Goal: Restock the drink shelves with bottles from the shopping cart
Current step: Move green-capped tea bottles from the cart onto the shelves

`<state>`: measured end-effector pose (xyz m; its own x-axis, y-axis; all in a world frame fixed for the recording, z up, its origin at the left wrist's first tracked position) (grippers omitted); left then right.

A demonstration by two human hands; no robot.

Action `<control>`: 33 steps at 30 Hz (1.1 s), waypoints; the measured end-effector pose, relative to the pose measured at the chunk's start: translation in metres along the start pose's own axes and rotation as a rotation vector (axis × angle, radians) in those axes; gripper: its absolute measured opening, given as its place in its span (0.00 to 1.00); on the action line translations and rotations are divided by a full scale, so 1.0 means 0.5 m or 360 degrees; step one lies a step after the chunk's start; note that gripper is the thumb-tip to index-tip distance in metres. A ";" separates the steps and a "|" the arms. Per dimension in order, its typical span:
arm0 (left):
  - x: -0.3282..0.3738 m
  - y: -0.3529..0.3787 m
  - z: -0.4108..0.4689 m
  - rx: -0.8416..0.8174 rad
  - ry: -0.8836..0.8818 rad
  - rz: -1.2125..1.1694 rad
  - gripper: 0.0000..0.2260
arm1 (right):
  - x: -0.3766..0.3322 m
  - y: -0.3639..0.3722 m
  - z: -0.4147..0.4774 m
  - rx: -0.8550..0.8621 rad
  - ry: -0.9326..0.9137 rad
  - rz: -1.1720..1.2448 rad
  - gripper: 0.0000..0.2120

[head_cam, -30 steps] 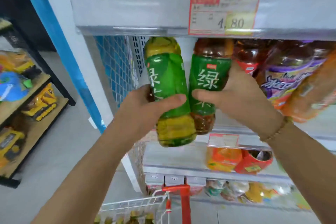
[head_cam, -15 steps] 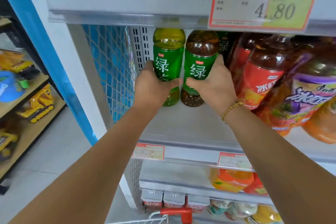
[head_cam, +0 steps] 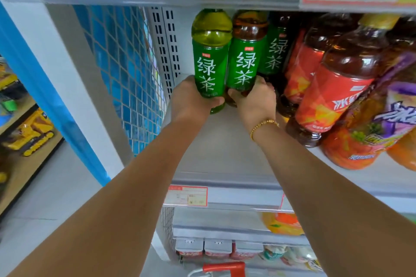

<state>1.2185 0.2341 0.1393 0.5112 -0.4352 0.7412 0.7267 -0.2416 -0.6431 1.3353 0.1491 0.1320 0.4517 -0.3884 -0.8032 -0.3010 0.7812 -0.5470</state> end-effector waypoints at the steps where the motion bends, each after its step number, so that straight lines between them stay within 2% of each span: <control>1: 0.001 0.007 0.011 0.0044 -0.0030 -0.0067 0.25 | 0.003 0.004 0.012 0.0022 0.0017 -0.0004 0.28; 5: 0.000 0.032 0.048 0.0199 -0.0059 -0.0246 0.27 | 0.026 0.018 0.043 0.0182 0.0085 0.0177 0.25; 8: -0.002 0.049 0.080 0.0198 -0.0056 -0.0260 0.26 | 0.048 0.030 0.051 0.0310 0.0245 0.0372 0.27; 13: 0.004 0.062 0.124 0.0186 -0.0050 -0.0266 0.26 | 0.050 0.044 0.060 0.0392 0.0289 0.0392 0.26; 18: 0.005 0.076 0.138 0.0228 -0.0052 -0.0273 0.25 | 0.048 0.045 0.059 0.0487 0.0267 0.0398 0.19; 22: -0.001 0.080 0.141 0.0213 -0.0109 -0.0231 0.26 | 0.042 0.051 0.061 0.0381 0.0247 0.0256 0.11; 26: -0.008 0.084 0.129 0.0110 -0.0143 -0.0064 0.25 | 0.040 0.050 0.065 0.0368 0.0152 0.0154 0.14; 30: -0.012 0.063 0.091 0.0302 -0.0073 -0.0055 0.17 | 0.044 0.056 0.071 0.0317 0.0087 0.0064 0.15; 33: -0.003 0.055 0.055 0.0023 -0.0056 0.0051 0.13 | 0.044 0.054 0.069 0.0193 0.0068 0.0008 0.14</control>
<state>1.2504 0.2520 0.1256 0.5500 -0.4116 0.7267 0.7161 -0.2152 -0.6639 1.3660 0.1786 0.1076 0.4137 -0.4028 -0.8165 -0.1983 0.8354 -0.5126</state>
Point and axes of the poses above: each hand's wrist, its own z-axis towards the middle knuckle, its own y-axis out of the palm, x = y × z, the point moved 4 cm from there along z, towards the middle knuckle, and after that the axes turned 5 degrees about z, right-handed, at the moved point
